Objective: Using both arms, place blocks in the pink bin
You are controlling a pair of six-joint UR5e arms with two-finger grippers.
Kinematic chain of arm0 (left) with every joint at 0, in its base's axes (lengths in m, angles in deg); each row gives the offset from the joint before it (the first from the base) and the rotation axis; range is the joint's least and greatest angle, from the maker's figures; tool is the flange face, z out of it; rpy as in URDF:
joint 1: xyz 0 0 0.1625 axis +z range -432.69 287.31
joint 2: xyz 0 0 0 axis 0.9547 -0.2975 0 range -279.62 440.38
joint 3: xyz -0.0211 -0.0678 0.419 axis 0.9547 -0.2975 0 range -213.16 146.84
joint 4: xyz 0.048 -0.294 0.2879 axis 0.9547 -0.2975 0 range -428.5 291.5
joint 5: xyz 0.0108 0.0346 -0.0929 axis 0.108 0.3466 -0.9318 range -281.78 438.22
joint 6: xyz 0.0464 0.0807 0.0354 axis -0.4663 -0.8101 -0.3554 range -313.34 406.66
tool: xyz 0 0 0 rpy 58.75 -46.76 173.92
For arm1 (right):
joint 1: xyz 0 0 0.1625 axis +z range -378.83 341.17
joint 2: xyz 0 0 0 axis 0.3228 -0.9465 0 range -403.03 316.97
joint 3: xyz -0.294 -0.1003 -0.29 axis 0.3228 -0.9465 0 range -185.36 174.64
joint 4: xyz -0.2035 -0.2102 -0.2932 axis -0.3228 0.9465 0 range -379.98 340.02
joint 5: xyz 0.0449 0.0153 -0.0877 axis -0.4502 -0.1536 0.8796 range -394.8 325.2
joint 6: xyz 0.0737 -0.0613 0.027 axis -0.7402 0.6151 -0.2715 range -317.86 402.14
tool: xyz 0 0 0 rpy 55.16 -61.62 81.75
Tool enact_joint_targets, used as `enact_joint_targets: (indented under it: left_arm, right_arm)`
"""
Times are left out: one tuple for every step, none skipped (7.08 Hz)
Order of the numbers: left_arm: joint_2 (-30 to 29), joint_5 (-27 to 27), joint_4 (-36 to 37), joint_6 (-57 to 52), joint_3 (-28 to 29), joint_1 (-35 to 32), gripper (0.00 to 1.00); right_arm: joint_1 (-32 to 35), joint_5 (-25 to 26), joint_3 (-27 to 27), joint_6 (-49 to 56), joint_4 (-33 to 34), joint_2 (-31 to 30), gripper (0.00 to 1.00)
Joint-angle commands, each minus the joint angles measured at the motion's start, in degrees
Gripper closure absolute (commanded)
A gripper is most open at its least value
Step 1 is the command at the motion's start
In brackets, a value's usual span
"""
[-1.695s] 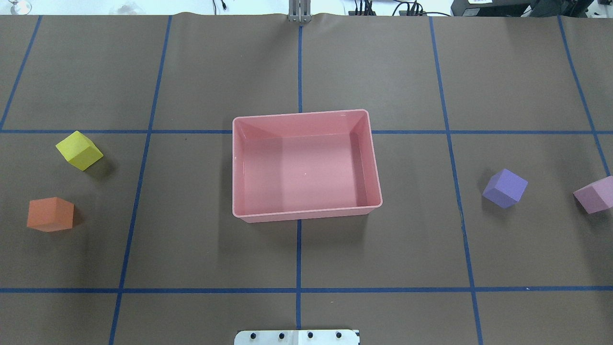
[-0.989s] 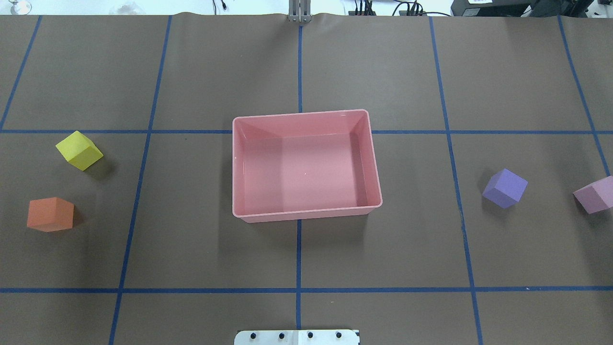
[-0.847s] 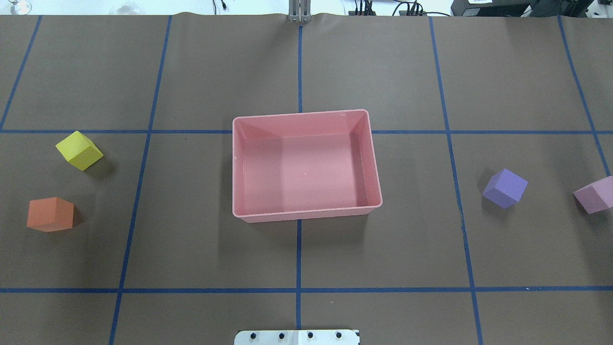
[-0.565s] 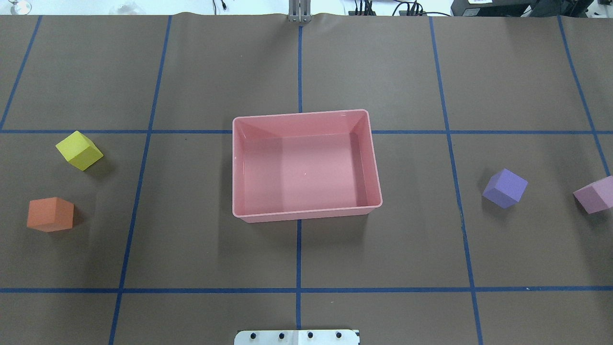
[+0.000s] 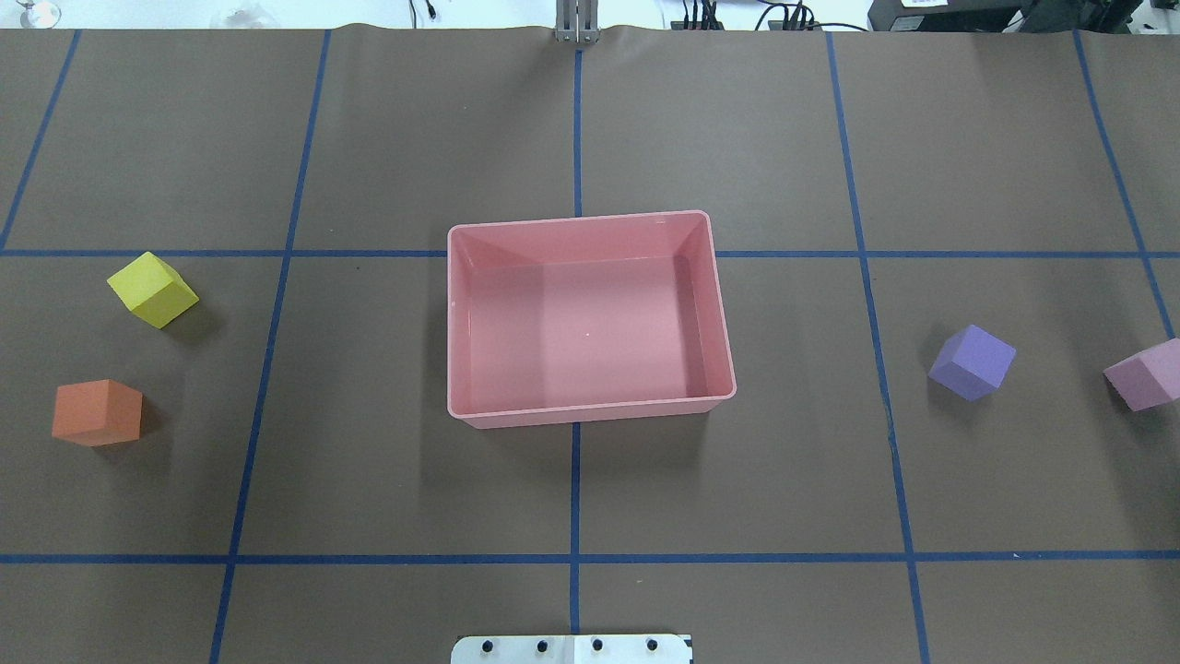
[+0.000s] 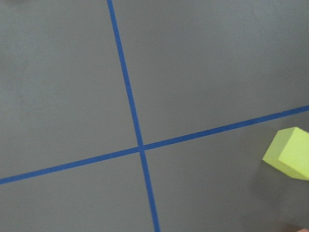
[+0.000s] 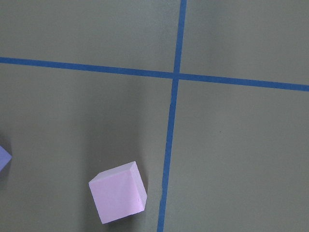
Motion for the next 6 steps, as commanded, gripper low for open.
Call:
enact_joint_targets:
  left_arm:
    - [6.6, 4.8, -12.4, 21.7, -5.4, 10.3, 0.0]
    - [8.6, 11.2, -17.2, 29.3, -6.4, 17.1, 0.0]
    - [11.1, 18.2, -22.4, 35.7, -6.5, 24.3, 0.0]
    - [12.2, 24.7, -26.5, 42.3, -6.5, 31.1, 0.0]
    - [12.3, 29.1, -27.0, 45.8, -6.5, 35.8, 0.0]
    - [12.3, 32.5, -27.1, 46.6, -6.4, 38.9, 0.0]
  right_arm:
    - [-0.5, 0.0, -0.7, -0.6, -0.2, 0.4, 0.0]
    - [-0.4, 0.0, -0.5, -0.6, -0.2, 0.0, 0.0]
    - [-0.5, 0.0, -1.0, -1.4, -0.2, 0.0, 0.0]
    - [-0.5, -0.3, -0.8, -1.9, -0.2, 0.0, 0.0]
    - [-0.5, -1.1, -0.8, -1.9, -0.3, 0.0, 0.0]
    - [-0.5, -1.2, -0.9, -1.9, -0.3, 0.1, 0.0]
